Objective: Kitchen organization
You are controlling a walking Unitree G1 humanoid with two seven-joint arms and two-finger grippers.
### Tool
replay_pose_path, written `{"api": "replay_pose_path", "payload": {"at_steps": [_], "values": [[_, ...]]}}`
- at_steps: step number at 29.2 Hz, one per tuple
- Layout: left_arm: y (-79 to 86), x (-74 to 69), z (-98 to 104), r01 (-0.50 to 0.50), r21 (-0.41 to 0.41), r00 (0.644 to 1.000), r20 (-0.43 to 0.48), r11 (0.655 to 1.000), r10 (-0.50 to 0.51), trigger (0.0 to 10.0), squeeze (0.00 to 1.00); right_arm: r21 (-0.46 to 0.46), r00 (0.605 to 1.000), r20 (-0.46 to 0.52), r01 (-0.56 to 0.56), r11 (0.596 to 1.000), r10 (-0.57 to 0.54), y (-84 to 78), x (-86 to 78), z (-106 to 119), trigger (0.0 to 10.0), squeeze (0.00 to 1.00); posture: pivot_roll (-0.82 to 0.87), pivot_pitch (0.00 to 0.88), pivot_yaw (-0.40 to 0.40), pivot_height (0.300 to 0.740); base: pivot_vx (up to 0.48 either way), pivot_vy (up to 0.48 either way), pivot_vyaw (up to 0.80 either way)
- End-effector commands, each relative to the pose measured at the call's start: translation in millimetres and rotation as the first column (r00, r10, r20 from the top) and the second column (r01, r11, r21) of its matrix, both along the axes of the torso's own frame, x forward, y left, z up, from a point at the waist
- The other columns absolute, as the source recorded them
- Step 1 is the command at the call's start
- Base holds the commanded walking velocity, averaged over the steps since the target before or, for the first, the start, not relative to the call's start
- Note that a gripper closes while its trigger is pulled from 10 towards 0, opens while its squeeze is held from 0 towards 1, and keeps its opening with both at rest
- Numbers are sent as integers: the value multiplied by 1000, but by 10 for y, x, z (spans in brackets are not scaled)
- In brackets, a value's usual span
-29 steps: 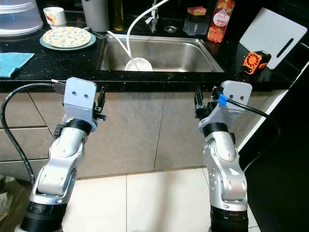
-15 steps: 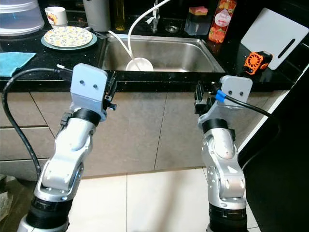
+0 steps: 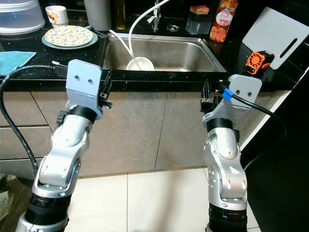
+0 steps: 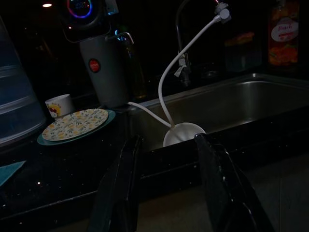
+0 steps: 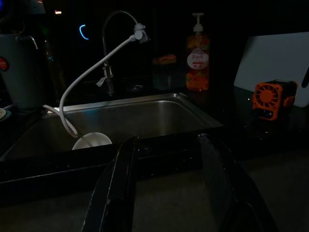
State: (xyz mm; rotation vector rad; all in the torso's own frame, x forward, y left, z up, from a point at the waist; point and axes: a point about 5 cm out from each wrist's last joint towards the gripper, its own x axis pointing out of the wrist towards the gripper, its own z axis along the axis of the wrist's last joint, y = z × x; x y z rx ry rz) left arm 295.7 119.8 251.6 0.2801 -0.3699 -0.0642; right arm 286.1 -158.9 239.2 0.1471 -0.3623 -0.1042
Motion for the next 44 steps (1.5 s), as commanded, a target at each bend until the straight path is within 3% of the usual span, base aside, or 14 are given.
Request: {"api": "replay_pose_path", "payload": {"at_steps": [1,24,44], "values": [[-20,-15,38,6,2,1000,13,1000,-6,10000,0,5,1000,9,-2,1000,2,12,-14,16,10000,0,209,43,-59,740,0,0,0],[8,-24,60,-5,-31,999,32,1000,6,10000,0,-21,999,26,-39,999,40,85,-10,33,10000,0,206,46,-75,740,0,0,0],[40,-5,73,-25,-27,999,37,999,26,10000,0,-26,998,24,-51,998,51,106,2,20,10000,0,212,35,-78,740,408,0,0]]}}
